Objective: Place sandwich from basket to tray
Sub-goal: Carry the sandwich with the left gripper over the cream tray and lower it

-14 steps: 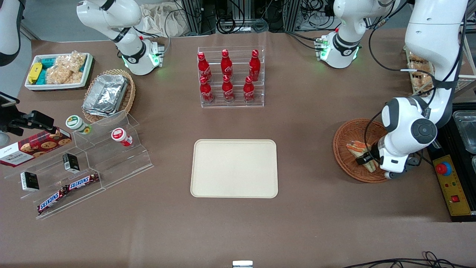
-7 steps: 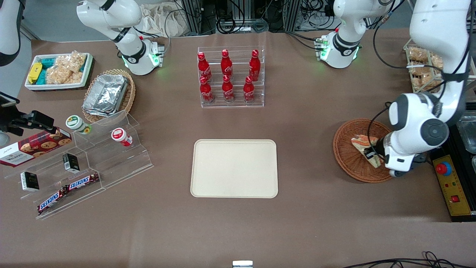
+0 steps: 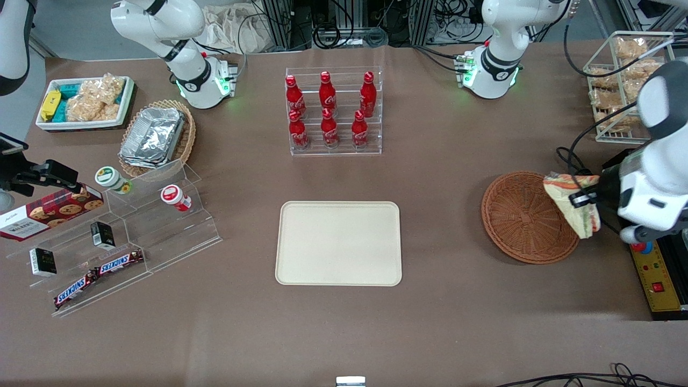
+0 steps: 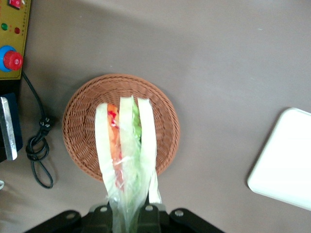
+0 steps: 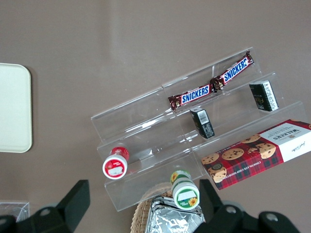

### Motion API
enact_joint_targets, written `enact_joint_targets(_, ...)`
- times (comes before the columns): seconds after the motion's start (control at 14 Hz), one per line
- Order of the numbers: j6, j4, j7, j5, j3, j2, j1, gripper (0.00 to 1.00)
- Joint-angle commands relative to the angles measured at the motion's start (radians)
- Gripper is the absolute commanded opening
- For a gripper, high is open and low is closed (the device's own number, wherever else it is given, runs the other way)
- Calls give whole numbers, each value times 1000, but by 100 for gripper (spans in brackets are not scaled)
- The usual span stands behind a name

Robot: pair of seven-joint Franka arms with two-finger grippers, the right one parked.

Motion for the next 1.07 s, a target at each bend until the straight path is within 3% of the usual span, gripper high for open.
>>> enact_joint_targets(0.0,-30,86,33,-23,-26,70,-9,0)
enact_joint_targets(0.14,16,86,32,-9,-72,117,-55,0)
enact_joint_targets(0.64,304,83,-1,20,-70,392,-378,0)
enact_joint_targets(1.0,528,93,-85,61,-63,546,-463,0)
